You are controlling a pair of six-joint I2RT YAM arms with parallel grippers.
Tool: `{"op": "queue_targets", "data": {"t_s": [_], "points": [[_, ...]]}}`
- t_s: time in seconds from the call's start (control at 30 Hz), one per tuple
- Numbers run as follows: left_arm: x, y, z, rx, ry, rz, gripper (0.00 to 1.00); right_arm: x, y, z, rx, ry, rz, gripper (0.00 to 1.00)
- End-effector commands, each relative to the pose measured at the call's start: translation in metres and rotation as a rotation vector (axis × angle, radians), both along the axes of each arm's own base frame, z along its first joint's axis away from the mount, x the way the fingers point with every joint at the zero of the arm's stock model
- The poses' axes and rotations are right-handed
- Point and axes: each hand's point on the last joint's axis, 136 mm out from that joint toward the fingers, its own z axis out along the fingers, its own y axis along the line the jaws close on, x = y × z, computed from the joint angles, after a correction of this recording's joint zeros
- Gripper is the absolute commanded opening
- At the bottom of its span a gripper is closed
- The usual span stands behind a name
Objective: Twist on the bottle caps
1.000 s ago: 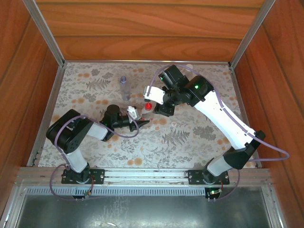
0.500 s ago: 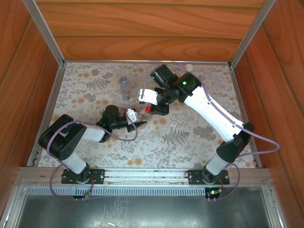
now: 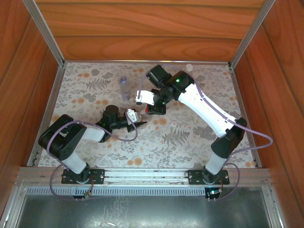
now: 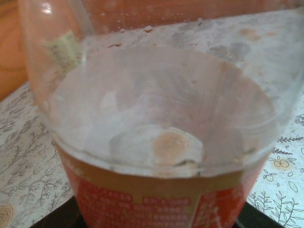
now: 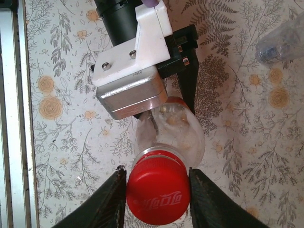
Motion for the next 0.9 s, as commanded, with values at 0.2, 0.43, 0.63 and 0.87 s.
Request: {"op": "queue_targets", "data": {"t_s": [0.2, 0.43, 0.63, 0.87], "points": [[-0.0059, 0.0045, -0.0225, 0.066, 0.078, 0.002, 0.48, -0.0125, -0.002, 0.0025, -0.005, 0.025, 0.076, 0.42], [-0.0056, 0.0039, -0.0228, 0.066, 0.083, 0.0, 0.48, -0.0173, -0.0002, 0.0077, 0.018, 0.047, 0.074, 0.39], [-0.0054, 0.0037, -0.0222, 0.065, 0.084, -0.001, 0.48, -0.0182, -0.0015, 0.0044, 0.004, 0.061, 0.069, 0.35], [-0.0055, 0.0027, -0.0187, 0.055, 0.091, 0.0, 0.48, -0.0131, -0.0038, -0.0013, -0.015, 0.049, 0.034, 0.3]]}}
